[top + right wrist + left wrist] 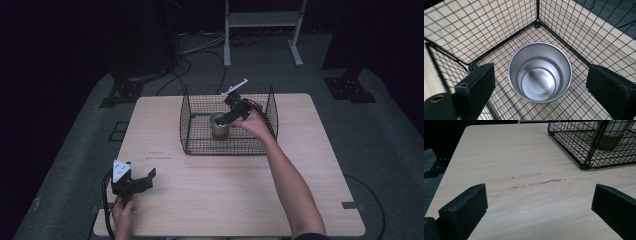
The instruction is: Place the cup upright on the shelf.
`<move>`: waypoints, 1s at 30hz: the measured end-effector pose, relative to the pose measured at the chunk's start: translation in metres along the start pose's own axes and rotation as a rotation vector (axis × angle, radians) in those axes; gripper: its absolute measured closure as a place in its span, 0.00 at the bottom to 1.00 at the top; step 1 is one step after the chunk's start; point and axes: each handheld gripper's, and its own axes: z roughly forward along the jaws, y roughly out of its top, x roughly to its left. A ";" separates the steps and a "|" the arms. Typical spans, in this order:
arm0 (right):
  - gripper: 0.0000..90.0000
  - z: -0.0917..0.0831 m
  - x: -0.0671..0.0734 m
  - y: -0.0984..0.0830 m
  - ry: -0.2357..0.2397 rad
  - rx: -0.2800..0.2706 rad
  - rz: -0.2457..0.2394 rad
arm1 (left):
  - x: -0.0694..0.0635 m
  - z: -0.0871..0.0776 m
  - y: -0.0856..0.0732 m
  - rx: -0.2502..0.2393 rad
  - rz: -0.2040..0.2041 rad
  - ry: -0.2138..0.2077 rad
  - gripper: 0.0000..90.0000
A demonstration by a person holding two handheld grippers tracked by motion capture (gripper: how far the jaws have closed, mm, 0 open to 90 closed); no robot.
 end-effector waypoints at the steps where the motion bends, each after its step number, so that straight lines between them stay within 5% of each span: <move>1: 0.09 -0.003 0.001 0.000 0.000 -0.006 0.000 | 0.000 0.000 0.000 0.000 0.000 0.000 0.00; 30: 0.10 -0.090 0.030 -0.054 0.070 -0.135 -0.043 | -0.002 0.000 -0.001 -0.002 0.016 0.000 0.00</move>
